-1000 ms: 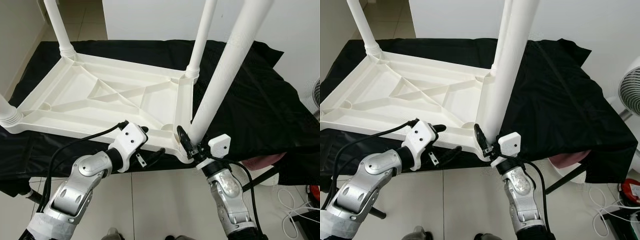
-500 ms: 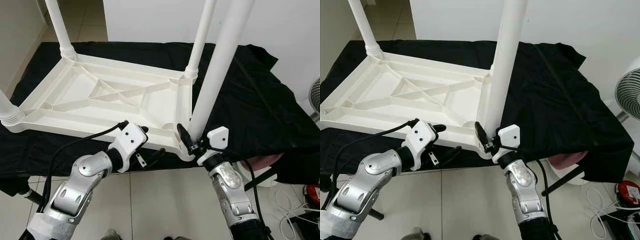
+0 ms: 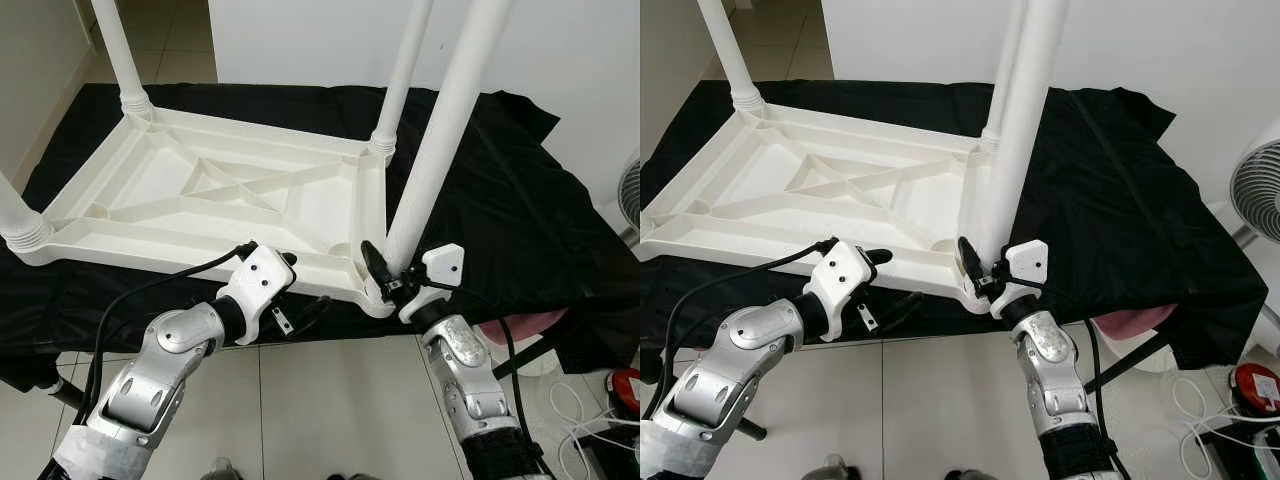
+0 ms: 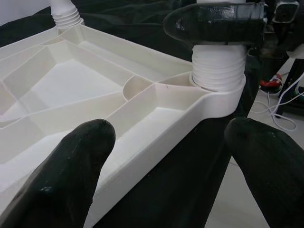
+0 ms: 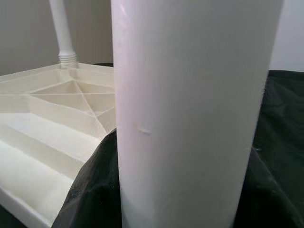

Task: Building children table

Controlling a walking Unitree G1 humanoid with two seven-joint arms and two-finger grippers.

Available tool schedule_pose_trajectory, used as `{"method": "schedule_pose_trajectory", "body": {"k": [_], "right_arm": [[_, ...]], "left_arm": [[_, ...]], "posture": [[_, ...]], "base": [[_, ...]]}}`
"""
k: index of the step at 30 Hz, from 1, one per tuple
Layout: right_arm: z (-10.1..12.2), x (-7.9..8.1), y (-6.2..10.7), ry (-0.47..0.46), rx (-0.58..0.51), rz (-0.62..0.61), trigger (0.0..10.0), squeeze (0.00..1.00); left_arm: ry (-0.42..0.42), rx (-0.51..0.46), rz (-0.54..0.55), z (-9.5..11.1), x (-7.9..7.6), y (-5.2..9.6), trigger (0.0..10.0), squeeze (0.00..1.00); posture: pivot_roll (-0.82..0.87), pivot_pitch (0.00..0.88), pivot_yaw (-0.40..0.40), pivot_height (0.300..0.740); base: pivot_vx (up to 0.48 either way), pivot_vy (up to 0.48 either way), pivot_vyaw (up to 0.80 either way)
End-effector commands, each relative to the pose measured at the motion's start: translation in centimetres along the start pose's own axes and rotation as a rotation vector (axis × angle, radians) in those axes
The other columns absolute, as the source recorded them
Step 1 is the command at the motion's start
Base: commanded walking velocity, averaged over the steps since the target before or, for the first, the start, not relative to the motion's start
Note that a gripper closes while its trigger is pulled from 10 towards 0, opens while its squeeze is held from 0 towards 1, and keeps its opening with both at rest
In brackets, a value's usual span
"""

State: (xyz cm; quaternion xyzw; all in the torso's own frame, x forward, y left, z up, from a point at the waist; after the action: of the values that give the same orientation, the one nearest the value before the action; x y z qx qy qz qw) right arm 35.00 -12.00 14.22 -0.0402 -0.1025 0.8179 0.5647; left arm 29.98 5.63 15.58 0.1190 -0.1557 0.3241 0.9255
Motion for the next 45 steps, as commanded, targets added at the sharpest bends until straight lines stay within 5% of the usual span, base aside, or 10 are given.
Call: {"method": "schedule_pose_trajectory", "body": {"k": [1, 19, 20, 21, 22, 28, 29, 30, 31, 45], "right_arm": [[-5.4, -3.5, 2.9, -0.024, 0.218, -0.157, 10.0, 0.0], [2.2, 3.0, 0.7, -0.07, -0.012, 0.214, 10.0, 0.0], [3.1, 3.3, 0.4, -0.054, -0.016, 0.248, 10.0, 0.0], [3.1, 3.3, 0.4, -0.054, -0.016, 0.248, 10.0, 0.0], [4.1, 3.5, 0.2, -0.042, -0.025, 0.282, 10.0, 0.0], [6.3, 3.4, -0.5, 0.046, -0.024, 0.357, 10.0, 0.0], [6.4, 3.3, -0.6, 0.051, -0.012, 0.367, 10.0, 0.0], [6.4, 3.3, -0.6, 0.051, -0.012, 0.367, 10.0, 0.0], [6.4, 3.2, -0.7, 0.063, -0.002, 0.369, 10.0, 0.0], [5.4, 4.2, -1.1, 0.147, 0.092, 0.505, 10.0, 0.0]], "left_arm": [[-0.012, -0.013, -0.009, 0.4, -0.1, 0.0, 10.0, 0.0], [0.023, -0.105, 0.017, 2.9, 2.0, -0.8, 10.0, 0.0], [0.041, -0.126, 0.009, 3.5, 2.3, -0.9, 10.0, 0.52], [0.041, -0.126, 0.009, 3.5, 2.3, -0.9, 10.0, 0.52], [0.068, -0.146, -0.005, 3.9, 2.3, -1.0, 10.0, 1.0], [0.137, -0.231, -0.053, 6.2, 2.5, -1.5, 10.0, 1.0], [0.146, -0.251, -0.067, 6.8, 2.4, -1.7, 10.0, 0.64], [0.146, -0.251, -0.067, 6.8, 2.4, -1.7, 10.0, 0.64], [0.157, -0.268, -0.081, 7.3, 2.3, -1.7, 10.0, 0.0], [0.254, -0.349, -0.226, 10.1, 0.9, -2.6, 10.0, 0.0]], "posture": [[0.07, 0.113, -0.018, 0.74], [0.06, 0.093, -0.035, 0.74], [0.05, 0.088, -0.042, 0.74], [0.05, 0.088, -0.042, 0.74], [0.05, 0.087, -0.043, 0.74], [0.04, 0.079, -0.054, 0.74], [0.05, 0.078, -0.062, 0.74], [0.05, 0.078, -0.062, 0.74], [0.05, 0.078, -0.062, 0.74], [0.05, 0.06, -0.072, 0.74]], "base": [[0.0, 0.0, 0.0], [0.0, 0.0, 0.0], [0.0, 0.0, 0.0], [0.0, 0.0, 0.0], [0.0, 0.0, 0.0], [0.0, 0.0, 0.0], [0.0, 0.0, 0.0], [0.0, 0.0, 0.0], [0.0, 0.0, 0.0], [0.0, 0.0, 0.0]]}}
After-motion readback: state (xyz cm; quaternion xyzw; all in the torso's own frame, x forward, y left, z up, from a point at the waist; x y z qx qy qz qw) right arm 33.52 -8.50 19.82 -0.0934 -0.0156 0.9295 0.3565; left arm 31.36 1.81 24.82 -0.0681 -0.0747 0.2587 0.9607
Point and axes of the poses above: a point about 5 cm out from each wrist's last joint towards the gripper, its own y axis pointing back from the gripper into the wrist, its own z axis along the axis of the wrist's last joint, x = y × z, the point moved 6 cm from there along -y, pointing out of the wrist towards the gripper, and after that the axes turned 4 degrees about -y, right-handed, at the moved point
